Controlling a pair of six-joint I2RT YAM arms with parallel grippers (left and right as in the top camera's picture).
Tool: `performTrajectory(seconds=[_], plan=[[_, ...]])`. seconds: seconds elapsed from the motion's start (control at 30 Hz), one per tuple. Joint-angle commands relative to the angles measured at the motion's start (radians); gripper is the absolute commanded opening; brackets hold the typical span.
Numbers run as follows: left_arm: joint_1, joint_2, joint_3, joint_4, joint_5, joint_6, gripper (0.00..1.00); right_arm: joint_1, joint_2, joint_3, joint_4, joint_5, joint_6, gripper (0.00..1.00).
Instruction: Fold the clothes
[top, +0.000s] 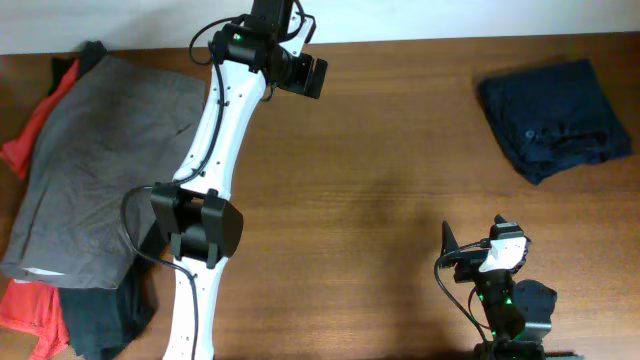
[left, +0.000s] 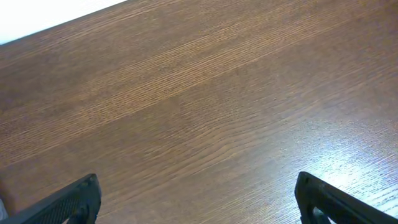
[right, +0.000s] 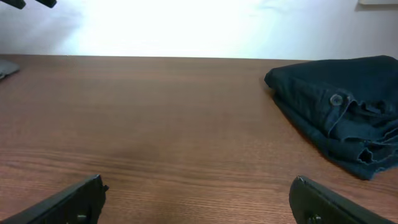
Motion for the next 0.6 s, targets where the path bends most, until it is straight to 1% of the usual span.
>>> performTrajectory(seconds=[0.0,0.47,0.57], plan=[[-0.005,0.005,0.011,-0.002,0.000,0.016,0.99,-0.006,-0.010,-0.010,0.003,-0.014,0.001,0.98],[-0.005,0.005,0.011,-0.002,0.000,0.016,0.99,-0.006,-0.010,-0.010,0.003,-0.014,0.001,0.99],[-0.003,0.005,0.011,-0.001,-0.056,0.016,0.99,-0.006,-0.010,-0.010,0.003,-0.014,0.001,0.99]])
